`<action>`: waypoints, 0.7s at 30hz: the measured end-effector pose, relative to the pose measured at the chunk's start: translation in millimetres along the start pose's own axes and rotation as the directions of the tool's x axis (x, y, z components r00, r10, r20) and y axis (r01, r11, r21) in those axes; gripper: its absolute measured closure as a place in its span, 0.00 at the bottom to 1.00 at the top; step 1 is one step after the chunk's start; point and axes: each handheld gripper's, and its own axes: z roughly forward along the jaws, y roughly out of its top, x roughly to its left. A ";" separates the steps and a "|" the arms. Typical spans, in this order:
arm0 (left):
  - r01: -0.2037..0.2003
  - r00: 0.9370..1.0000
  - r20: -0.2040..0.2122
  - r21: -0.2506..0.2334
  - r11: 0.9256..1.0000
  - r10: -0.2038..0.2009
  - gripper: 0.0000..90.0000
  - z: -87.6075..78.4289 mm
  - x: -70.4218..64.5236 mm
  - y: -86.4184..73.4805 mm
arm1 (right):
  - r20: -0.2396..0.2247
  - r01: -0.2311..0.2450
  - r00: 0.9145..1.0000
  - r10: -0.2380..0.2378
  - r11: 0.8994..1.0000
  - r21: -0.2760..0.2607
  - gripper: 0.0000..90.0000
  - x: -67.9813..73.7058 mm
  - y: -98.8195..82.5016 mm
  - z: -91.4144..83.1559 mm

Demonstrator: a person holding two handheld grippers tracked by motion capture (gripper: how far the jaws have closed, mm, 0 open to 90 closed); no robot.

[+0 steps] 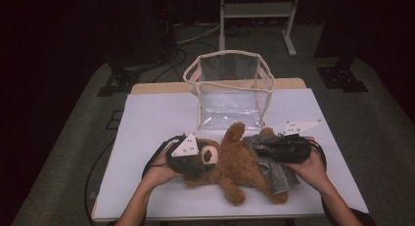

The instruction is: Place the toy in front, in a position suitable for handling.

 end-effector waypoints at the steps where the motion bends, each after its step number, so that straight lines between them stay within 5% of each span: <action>1: 0.011 1.000 0.016 -0.014 1.000 -0.011 0.33 -1.8 0.2 -4.5 | -0.021 0.024 0.999 -0.024 1.000 0.012 0.78 7.9 2.0 3.8; 6: -0.014 0.999 0.031 -0.008 1.000 0.014 0.37 -3.7 -7.3 -3.5 | 0.023 0.068 0.997 -0.068 0.998 0.013 0.78 12.0 4.4 0.6; 12: -0.024 0.995 0.091 -0.037 0.999 0.027 0.40 -4.6 -15.0 1.2 | 0.056 0.032 0.998 -0.031 0.999 -0.017 0.78 -1.4 3.8 -10.1; 17: -0.065 0.991 0.116 -0.048 0.997 0.070 0.40 -3.0 -20.5 5.1 | -0.019 0.057 0.998 -0.058 0.997 -0.053 0.78 13.1 18.4 -9.8; 18: -0.070 0.990 0.119 -0.044 0.997 0.074 0.40 -3.3 -20.5 4.2 | -0.021 0.107 0.994 -0.108 0.994 -0.033 0.77 23.4 24.7 -0.9; 21: -0.061 0.991 0.116 -0.043 0.997 0.065 0.40 -4.0 -18.0 -0.2 | -0.008 0.123 0.992 -0.123 0.992 -0.012 0.77 22.0 27.3 9.6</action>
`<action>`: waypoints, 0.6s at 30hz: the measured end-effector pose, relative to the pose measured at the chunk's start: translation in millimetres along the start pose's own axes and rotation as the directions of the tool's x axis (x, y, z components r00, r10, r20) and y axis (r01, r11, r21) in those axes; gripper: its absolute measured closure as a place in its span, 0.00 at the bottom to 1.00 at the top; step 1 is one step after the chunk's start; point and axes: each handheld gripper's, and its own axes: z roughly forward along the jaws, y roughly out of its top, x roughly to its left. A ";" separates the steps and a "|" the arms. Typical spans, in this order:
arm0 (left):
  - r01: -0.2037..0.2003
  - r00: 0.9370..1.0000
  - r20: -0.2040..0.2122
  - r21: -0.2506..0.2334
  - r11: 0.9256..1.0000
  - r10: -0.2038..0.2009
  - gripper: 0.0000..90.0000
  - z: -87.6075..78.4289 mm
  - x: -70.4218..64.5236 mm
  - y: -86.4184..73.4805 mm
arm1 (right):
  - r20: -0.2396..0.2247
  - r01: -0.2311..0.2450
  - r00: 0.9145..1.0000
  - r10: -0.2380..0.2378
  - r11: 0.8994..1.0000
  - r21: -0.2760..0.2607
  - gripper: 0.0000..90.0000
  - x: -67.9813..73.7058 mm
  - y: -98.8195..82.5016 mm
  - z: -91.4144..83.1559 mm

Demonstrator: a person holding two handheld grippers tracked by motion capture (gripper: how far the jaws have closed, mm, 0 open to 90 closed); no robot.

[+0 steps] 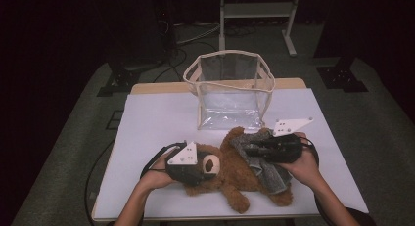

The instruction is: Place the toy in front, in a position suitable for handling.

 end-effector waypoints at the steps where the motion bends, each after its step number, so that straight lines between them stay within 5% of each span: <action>1: 0.000 1.000 0.000 0.000 1.000 0.000 0.40 0.0 0.0 0.0 | 0.000 0.000 1.000 0.000 1.000 0.000 0.77 0.0 0.0 0.0; 3: 0.013 1.000 0.000 -0.006 1.000 -0.013 0.40 -0.6 2.5 -2.1 | 0.038 -0.013 0.999 0.013 1.000 0.000 0.77 -8.6 -2.5 -0.9; 4: 0.018 1.000 -0.002 -0.008 1.000 -0.018 0.39 -0.7 3.7 -2.6 | 0.098 -0.042 0.994 0.042 0.999 0.002 0.77 -20.0 -7.1 -5.4; 6: 0.042 0.999 -0.006 -0.011 0.999 -0.042 0.38 -0.6 6.1 -2.8 | 0.115 -0.059 0.992 0.058 0.998 0.002 0.77 -25.6 -10.5 -7.4; 9: 0.056 0.998 0.000 -0.006 0.998 -0.056 0.32 -2.2 8.6 0.4 | 0.087 -0.100 0.991 0.098 0.995 0.018 0.77 -33.2 -21.3 -7.0; 15: 0.041 0.999 0.027 0.006 0.999 -0.041 0.26 -10.7 6.0 9.3 | 0.061 -0.080 0.995 0.077 0.996 0.039 0.77 -21.4 -22.8 -7.4; 18: 0.052 0.998 0.022 -0.071 0.996 -0.051 0.26 -23.7 6.3 16.1 | 0.033 -0.083 0.996 0.082 0.996 0.045 0.77 -19.8 -24.6 -8.1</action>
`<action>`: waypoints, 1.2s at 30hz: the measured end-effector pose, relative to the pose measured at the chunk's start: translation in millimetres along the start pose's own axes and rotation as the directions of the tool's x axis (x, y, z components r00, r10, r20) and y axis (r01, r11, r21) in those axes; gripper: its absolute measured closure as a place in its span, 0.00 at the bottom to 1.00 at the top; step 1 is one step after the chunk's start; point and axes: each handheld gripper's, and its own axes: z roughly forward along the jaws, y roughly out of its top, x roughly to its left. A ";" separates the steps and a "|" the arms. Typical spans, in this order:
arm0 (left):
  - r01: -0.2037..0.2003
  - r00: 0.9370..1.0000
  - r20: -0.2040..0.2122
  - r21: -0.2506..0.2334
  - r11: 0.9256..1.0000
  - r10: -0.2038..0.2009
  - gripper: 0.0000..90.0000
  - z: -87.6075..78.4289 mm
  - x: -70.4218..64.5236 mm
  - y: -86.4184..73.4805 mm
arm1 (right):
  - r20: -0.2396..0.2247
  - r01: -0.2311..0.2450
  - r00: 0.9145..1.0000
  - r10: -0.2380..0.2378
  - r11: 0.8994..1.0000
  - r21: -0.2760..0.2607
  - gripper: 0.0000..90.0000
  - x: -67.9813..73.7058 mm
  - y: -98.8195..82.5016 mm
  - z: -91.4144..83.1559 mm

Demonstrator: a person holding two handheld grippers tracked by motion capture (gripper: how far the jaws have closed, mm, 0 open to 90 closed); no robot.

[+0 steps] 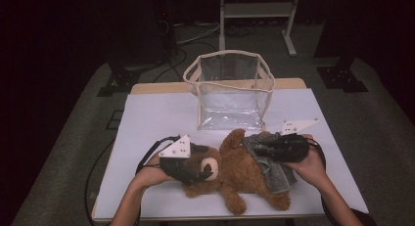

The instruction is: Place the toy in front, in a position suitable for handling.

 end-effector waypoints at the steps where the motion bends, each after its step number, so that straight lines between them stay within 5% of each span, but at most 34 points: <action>1: 0.000 1.000 0.000 0.000 1.000 0.000 0.27 0.0 0.0 0.0 | 0.000 0.000 1.000 0.000 1.000 0.000 0.77 0.0 0.0 0.0; 4: 0.006 1.000 -0.024 0.042 0.999 -0.005 0.32 0.4 2.4 -2.7 | -0.031 0.021 0.999 -0.020 1.000 0.017 0.77 5.2 1.8 -1.0; 7: 0.066 0.996 0.063 0.063 0.996 -0.070 0.32 10.4 3.7 -11.2 | -0.053 0.053 0.997 -0.052 0.999 -0.001 0.77 10.9 3.7 -4.0; 11: 0.054 0.995 0.078 0.068 0.996 -0.059 0.34 14.0 1.6 -9.8 | -0.047 0.050 0.998 -0.052 0.998 -0.041 0.77 9.4 11.7 -8.7; 15: 0.047 0.997 0.061 0.067 0.997 -0.051 0.33 11.9 1.3 -8.0 | -0.007 0.037 0.999 -0.037 0.999 -0.026 0.77 5.0 15.5 1.9; 18: 0.069 0.997 -0.024 0.033 0.997 -0.068 0.38 -1.3 5.9 -1.9 | 0.011 0.039 0.999 -0.039 0.999 0.002 0.76 6.3 8.7 9.7; 20: 0.085 0.996 -0.037 0.045 0.995 -0.083 0.41 -2.3 8.4 -3.5 | -0.006 0.031 0.999 -0.032 0.999 -0.008 0.76 5.8 6.2 6.9; 25: 0.099 0.995 -0.013 0.060 0.993 -0.099 0.40 3.7 8.3 -9.7 | -0.012 0.024 1.000 -0.024 1.000 -0.020 0.76 2.4 3.9 2.1; 36: 0.079 0.996 -0.035 0.096 0.992 -0.076 0.37 10.4 4.8 -10.4 | 0.133 -0.049 0.990 0.052 0.998 -0.025 0.76 -29.2 -14.6 -24.0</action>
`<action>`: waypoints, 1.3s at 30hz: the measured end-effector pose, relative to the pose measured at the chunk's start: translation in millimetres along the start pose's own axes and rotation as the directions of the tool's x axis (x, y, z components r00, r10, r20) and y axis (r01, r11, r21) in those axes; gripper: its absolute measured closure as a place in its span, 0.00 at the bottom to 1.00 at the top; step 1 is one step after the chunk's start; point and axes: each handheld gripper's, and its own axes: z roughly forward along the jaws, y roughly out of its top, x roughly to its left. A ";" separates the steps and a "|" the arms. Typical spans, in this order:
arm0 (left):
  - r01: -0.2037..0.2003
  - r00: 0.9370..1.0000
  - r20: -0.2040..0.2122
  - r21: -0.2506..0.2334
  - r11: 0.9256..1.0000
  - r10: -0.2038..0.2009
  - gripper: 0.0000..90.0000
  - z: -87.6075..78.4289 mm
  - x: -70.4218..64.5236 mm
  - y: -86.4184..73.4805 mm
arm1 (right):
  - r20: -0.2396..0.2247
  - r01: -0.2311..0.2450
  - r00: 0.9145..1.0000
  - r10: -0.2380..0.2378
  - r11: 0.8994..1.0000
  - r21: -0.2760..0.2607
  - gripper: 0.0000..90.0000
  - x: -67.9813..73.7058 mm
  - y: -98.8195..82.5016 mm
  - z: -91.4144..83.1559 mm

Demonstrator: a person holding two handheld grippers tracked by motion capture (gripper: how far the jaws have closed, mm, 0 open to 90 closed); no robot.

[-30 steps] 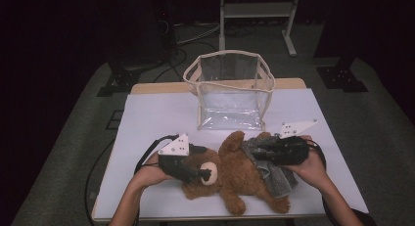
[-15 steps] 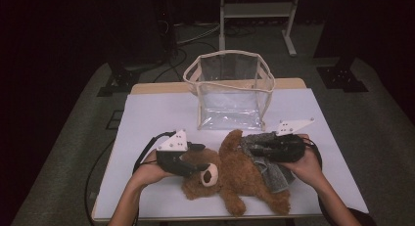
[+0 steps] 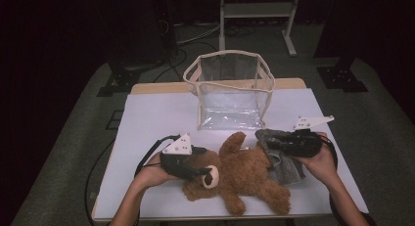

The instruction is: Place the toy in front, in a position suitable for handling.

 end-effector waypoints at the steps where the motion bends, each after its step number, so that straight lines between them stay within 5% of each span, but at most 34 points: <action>1: 0.000 1.000 -0.003 0.003 1.000 0.000 0.37 1.3 -0.6 -0.3 | 0.008 -0.009 1.000 0.009 1.000 -0.006 0.76 -1.3 0.0 -2.0; 4: -0.008 1.000 -0.006 0.012 1.000 0.008 0.36 4.5 -1.1 -1.5 | -0.023 -0.016 1.000 0.015 0.999 -0.037 0.76 3.0 3.8 -6.0; 7: -0.012 1.000 -0.017 0.018 1.000 0.013 0.36 5.6 -2.1 -0.9 | -0.095 0.028 0.995 -0.033 0.998 -0.057 0.76 22.1 12.1 -2.9; 9: -0.015 1.000 -0.020 0.020 1.000 0.016 0.36 5.3 -3.1 -0.8 | -0.099 0.081 0.992 -0.084 0.996 -0.029 0.76 34.4 15.5 5.6; 13: -0.010 1.000 -0.022 0.014 1.000 0.010 0.36 5.1 -2.4 -1.5 | -0.084 0.057 0.995 -0.058 0.998 -0.018 0.76 24.9 11.0 7.8; 14: -0.009 1.000 -0.023 0.014 1.000 0.010 0.36 5.1 -2.1 -1.5 | -0.032 0.031 0.999 -0.031 1.000 0.000 0.76 12.0 4.9 4.7; 18: -0.009 1.000 -0.021 0.017 1.000 0.009 0.36 5.1 -1.8 -1.4 | 0.012 -0.022 1.000 0.022 1.000 -0.005 0.75 -5.1 -3.7 -5.7; 20: -0.010 1.000 -0.020 0.017 1.000 0.010 0.36 5.2 -1.6 -1.4 | 0.048 -0.011 0.999 0.010 1.000 0.003 0.75 -5.4 -2.7 -9.6; 25: -0.011 1.000 -0.025 0.016 1.000 0.011 0.35 5.4 -2.4 -1.1 | 0.017 -0.018 1.000 0.018 1.000 -0.021 0.75 -3.4 -2.3 -10.6; 30: -0.023 0.999 -0.041 0.023 0.999 0.023 0.35 4.8 -2.6 -0.2 | -0.124 0.022 0.992 -0.032 0.997 -0.077 0.75 17.9 6.9 -8.4; 32: -0.027 0.998 -0.051 0.027 0.999 0.028 0.35 4.0 -2.2 0.1 | -0.152 0.073 0.985 -0.080 0.996 -0.051 0.75 28.6 8.9 -0.3; 39: -0.004 0.996 -0.093 0.018 1.000 0.006 0.35 2.5 1.2 -1.0 | -0.079 0.030 0.996 -0.031 0.999 -0.013 0.75 7.7 -2.5 -1.8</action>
